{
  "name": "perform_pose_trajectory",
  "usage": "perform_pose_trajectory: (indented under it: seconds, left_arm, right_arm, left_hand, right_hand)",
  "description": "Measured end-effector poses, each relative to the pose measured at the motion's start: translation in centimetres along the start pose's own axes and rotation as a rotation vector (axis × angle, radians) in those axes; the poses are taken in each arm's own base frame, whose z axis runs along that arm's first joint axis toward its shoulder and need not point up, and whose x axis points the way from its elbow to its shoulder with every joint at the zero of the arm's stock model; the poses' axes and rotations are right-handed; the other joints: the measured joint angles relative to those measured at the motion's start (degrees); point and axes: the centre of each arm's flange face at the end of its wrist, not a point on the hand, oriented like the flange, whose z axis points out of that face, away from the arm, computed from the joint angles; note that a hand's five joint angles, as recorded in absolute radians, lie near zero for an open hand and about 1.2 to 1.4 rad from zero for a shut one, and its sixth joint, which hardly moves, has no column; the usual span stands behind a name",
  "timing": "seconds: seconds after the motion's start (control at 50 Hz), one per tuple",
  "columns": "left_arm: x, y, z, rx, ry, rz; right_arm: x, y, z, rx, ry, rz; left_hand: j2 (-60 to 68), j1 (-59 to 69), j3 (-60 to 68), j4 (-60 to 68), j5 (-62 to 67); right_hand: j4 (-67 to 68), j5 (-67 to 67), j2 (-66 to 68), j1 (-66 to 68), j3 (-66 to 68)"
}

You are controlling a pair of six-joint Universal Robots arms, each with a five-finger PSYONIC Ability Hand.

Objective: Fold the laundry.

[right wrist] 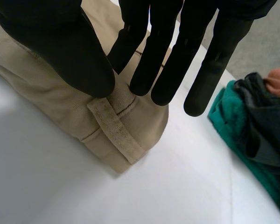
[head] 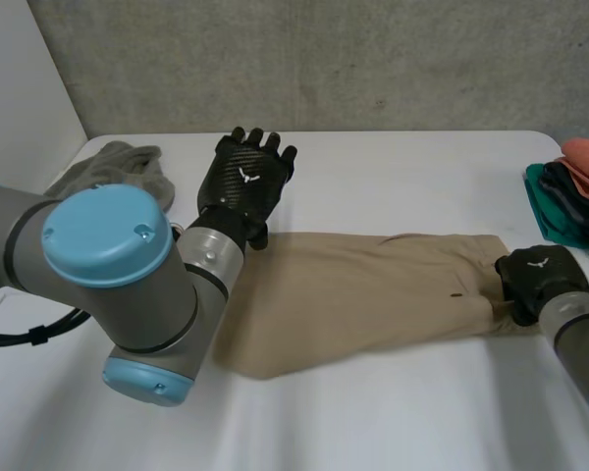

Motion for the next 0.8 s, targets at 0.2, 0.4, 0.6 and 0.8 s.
perform_pose_trajectory:
  seconds: [0.2,0.4,0.6,0.8]
  left_arm:
    - [-0.5,-0.7,-0.5,0.012,-0.011,-0.001]
    - [-2.7,-1.2,-1.3,0.015,-0.056,-0.007]
    - [-5.2,-1.9,-2.2,0.03,-0.112,-0.088]
    - [-5.8,-1.3,-2.2,0.015,-0.128,-0.13]
  right_arm:
    - [1.2,-1.5,-0.7,0.089,-0.014,-0.065]
    - [-0.4,-7.6,-1.5,0.321,0.07,-0.339]
    - [-17.9,-9.4,-9.4,0.822,-0.489,-0.575]
    - [-20.5,-8.2,-9.5,0.733,-0.599,-0.537]
  left_hand:
    - [0.0,0.0,0.0,0.0,0.0]
    - [0.0,0.0,0.0,0.0,0.0]
    - [0.0,0.0,0.0,0.0,0.0]
    - [0.0,0.0,0.0,0.0,0.0]
  right_hand:
    - [0.01,0.65,0.0,1.87,0.0]
    - [0.08,0.65,0.0,2.8,0.24]
    - [0.1,0.66,0.35,2.8,0.26]
    - [-47.54,-45.48,-47.67,-42.8,-46.78]
